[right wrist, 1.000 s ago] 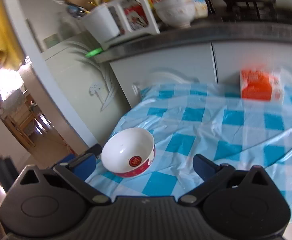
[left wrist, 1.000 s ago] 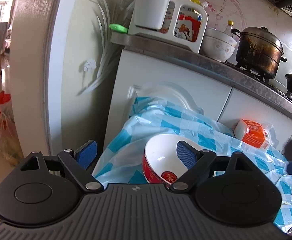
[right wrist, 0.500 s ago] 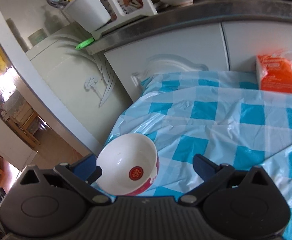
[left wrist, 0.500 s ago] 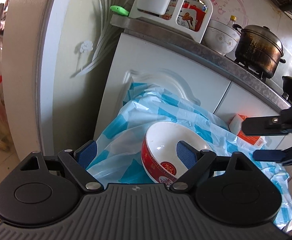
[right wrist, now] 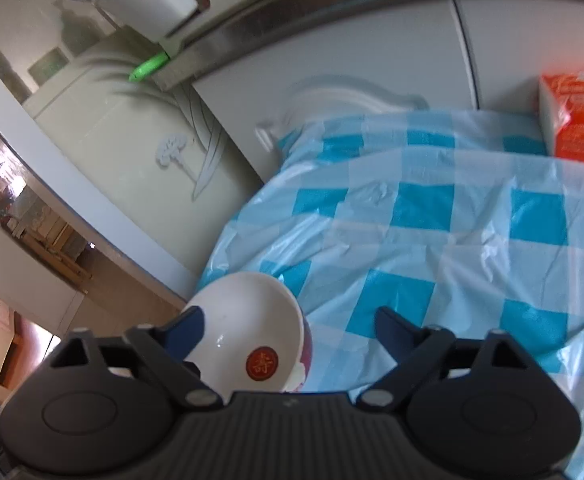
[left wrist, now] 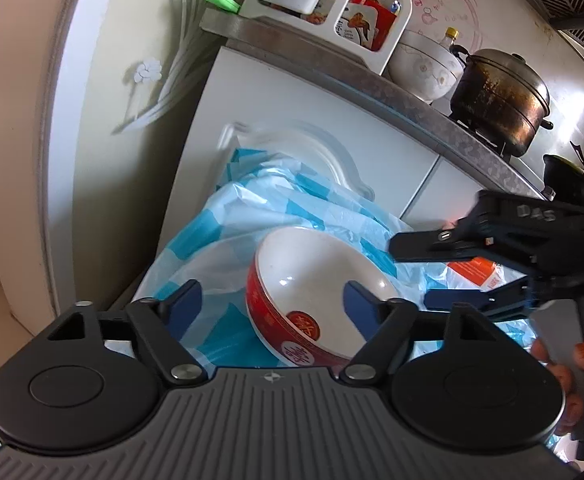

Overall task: Organize plates and bowls
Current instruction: 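Lift the red bowl with both grippers off the cloth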

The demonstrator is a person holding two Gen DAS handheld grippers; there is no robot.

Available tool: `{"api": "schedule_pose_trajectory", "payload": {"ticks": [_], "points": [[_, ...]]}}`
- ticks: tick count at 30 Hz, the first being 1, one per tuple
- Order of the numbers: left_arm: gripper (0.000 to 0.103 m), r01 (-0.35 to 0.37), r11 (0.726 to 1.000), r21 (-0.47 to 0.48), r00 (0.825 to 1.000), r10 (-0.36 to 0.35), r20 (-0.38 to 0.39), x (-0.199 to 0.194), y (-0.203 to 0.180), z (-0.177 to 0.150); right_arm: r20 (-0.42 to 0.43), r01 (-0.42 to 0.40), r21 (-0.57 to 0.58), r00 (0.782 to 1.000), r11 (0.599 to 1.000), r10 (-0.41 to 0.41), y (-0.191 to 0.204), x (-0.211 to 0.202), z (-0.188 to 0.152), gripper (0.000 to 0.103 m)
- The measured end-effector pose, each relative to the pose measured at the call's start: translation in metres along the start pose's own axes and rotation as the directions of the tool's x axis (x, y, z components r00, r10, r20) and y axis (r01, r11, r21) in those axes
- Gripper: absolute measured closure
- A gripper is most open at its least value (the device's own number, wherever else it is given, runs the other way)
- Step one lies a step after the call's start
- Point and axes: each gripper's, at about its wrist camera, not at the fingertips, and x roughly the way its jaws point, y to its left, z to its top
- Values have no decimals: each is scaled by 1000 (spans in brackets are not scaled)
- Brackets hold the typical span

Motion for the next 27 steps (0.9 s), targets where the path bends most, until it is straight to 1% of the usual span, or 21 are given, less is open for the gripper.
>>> {"api": "schedule_pose_trajectory", "payload": {"ticks": [1,3,4,6,9,10,14,17,21,23,25,27], "points": [[21,4,1000,-4,1000,-4,-4,1,0,0,-11,-3,-1,1000,1000,3,-1,3,0,19],[31,9,1000,-15,1000,-9,-17,5,1,-1,-32,-1,4,999,1000,1,-3,9,0,20],[33,11,1000,-19,1000,-11,-25,7,2,-1,-42,-2,13,999,1000,2,-5,12,0,20],[44,13,999,-34,999,-15,-46,11,3,-2,-60,-14,47,998,999,17,-11,19,-1,19],[54,28,997,-71,998,-32,-62,14,6,-2,-76,-29,87,997,996,36,-18,25,-3,19],[55,36,996,-83,997,-41,-64,15,6,-2,-79,-33,89,996,995,40,-19,26,-3,20],[59,32,995,-96,997,-38,-60,15,6,-2,-89,-48,90,995,995,56,-18,29,-4,21],[60,31,994,-103,998,-37,-56,15,5,-3,-100,-85,93,991,992,94,-17,32,-3,21],[59,48,990,-136,997,-56,-56,17,10,-4,-118,-133,100,982,986,145,-15,39,-4,21],[59,55,986,-155,996,-65,-57,18,11,-4,-124,-151,111,979,982,164,-14,41,-4,22],[59,56,986,-158,996,-66,-54,19,11,-5,-119,-170,110,976,979,183,-12,42,-5,28],[59,57,985,-162,997,-65,-49,19,11,-5,-118,-175,101,975,979,186,-10,42,-5,28]]}}
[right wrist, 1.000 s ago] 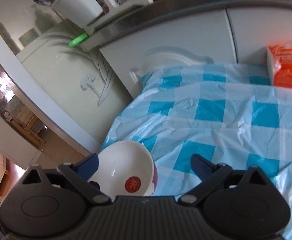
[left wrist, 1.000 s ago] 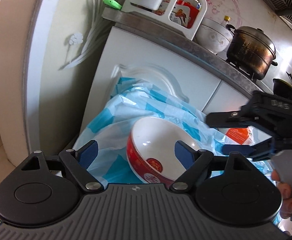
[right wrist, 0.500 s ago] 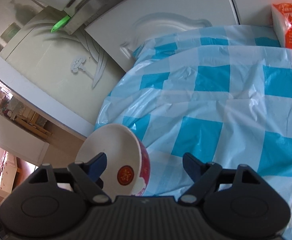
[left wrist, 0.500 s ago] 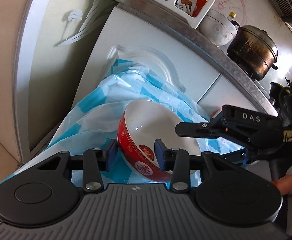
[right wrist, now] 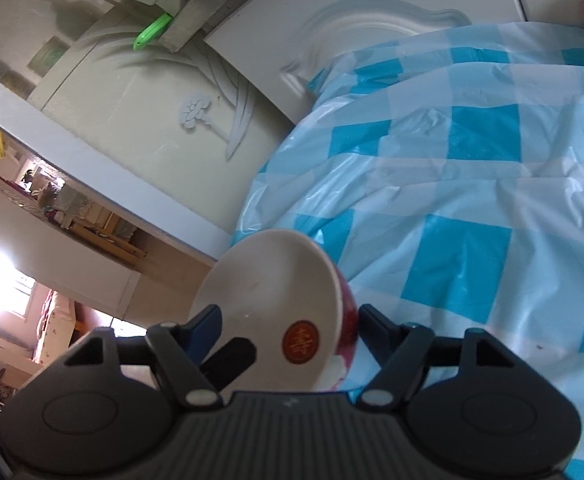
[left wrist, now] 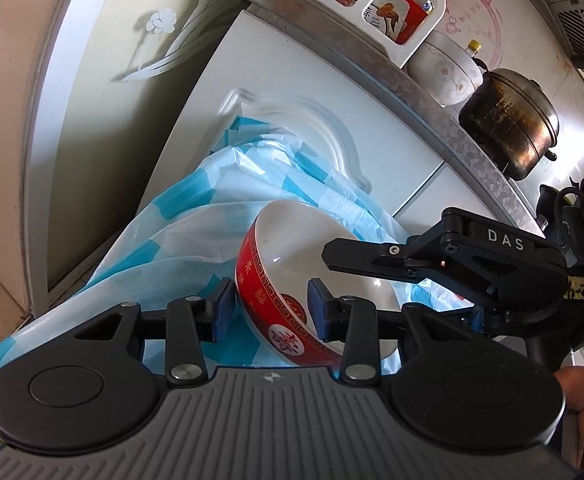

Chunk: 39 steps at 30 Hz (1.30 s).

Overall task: Organize plates and bowls
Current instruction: 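Lift the red bowl with both grippers off the cloth, then carry the red bowl and lower it into the pink floral bowl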

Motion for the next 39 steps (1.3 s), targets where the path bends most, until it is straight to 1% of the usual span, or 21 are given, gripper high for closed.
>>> {"api": "schedule_pose_trajectory", "payload": {"ticks": [2,6,11,16,21,23,28,32,39], "points": [[61,-1,1000,-4,1000,1,4,0,0,0,-1,6,-21,1000,1000,-6,3,0,-1,27],[64,-11,1000,6,1000,11,9,0,-2,-1,1,-3,-19,1000,1000,3,3,-4,-2,27],[66,10,1000,-7,1000,-10,29,-5,-2,2,18,-12,-29,1000,999,13,5,-11,0,27],[66,43,998,-41,998,-42,39,-10,-1,4,32,-19,-22,999,1000,19,7,-18,0,27],[67,48,997,-64,999,-46,30,-13,-1,6,37,-22,-7,999,1000,22,10,-25,0,27],[68,46,996,-78,998,-43,39,-17,0,7,34,-26,-9,999,1000,27,14,-27,0,27],[68,44,998,-36,996,-41,77,-28,-6,12,33,-22,-29,999,999,23,26,-30,-4,27],[68,70,996,-53,995,-66,73,-34,-4,15,30,-24,-24,999,999,25,28,-33,-4,27],[68,63,997,-52,995,-59,80,-44,-8,18,24,-32,-14,999,999,32,38,-39,-10,27]]}}
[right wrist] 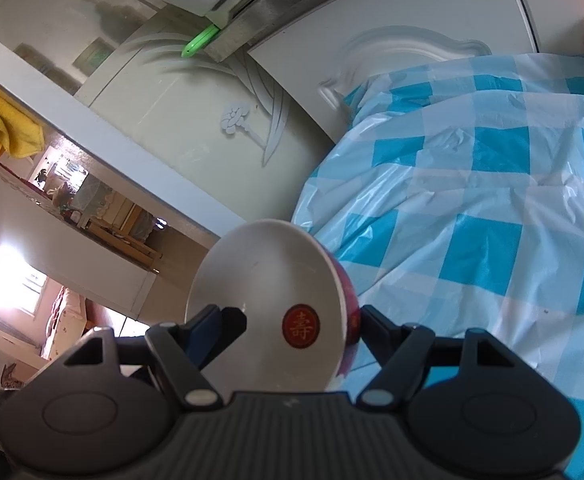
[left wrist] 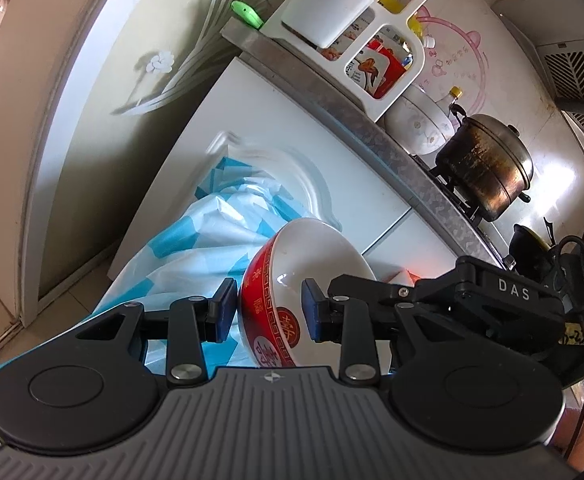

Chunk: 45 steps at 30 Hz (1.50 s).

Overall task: Organize plates and bowls
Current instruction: 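Carry the red bowl and lower it into the pink floral bowl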

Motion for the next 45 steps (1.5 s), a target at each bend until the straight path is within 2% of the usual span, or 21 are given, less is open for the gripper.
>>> {"api": "schedule_pose_trajectory", "payload": {"ticks": [12,22,28,36,41,45], "points": [[68,36,999,13,999,-36,30,-31,-16,0,50,-27,5,998,1000,27,21,-39,-16,27],[68,66,997,40,998,-66,8,-65,-36,-13,104,-55,28,993,998,52,32,-91,-47,27],[67,57,993,102,998,-57,-3,-90,-46,-26,119,-74,42,990,996,69,39,-117,-75,27],[67,26,985,172,998,-15,-69,-105,-47,-54,145,-76,65,987,995,65,42,-142,-120,28],[68,15,979,202,995,6,-105,-104,-48,-62,161,-82,143,985,986,59,27,-144,-144,28],[68,-3,969,247,996,26,-90,-106,-51,-67,162,-81,190,986,978,50,14,-140,-157,28]]}}
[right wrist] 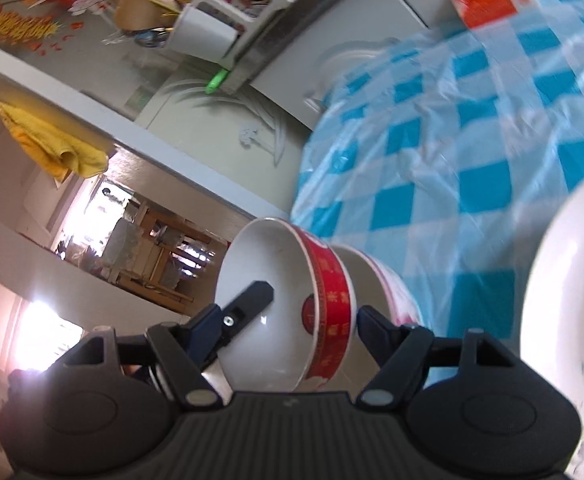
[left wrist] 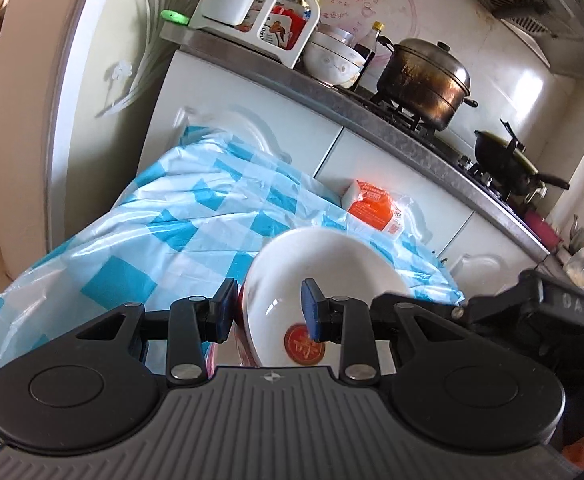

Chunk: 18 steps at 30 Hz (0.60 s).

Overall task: Organize plates and bowls
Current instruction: 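Carry the red bowl and lower it into the pink floral bowl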

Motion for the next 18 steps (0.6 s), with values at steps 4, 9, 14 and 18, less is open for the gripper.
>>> {"api": "schedule_pose_trajectory", "payload": {"ticks": [4,9,14,18], "points": [[67,-11,1000,14,1000,11,5,0,1,0,18,9,-13,1000,1000,-8,0,-5,-8,28],[65,-21,999,42,1000,21,13,1,3,-2,33,36,-41,999,999,-34,3,-7,-16,27],[63,-25,998,64,999,23,35,-1,0,-4,79,76,-89,994,993,-70,7,-13,-19,26],[62,-24,998,60,999,21,37,-3,2,-4,117,88,-110,990,990,-75,10,-19,-20,23]]}}
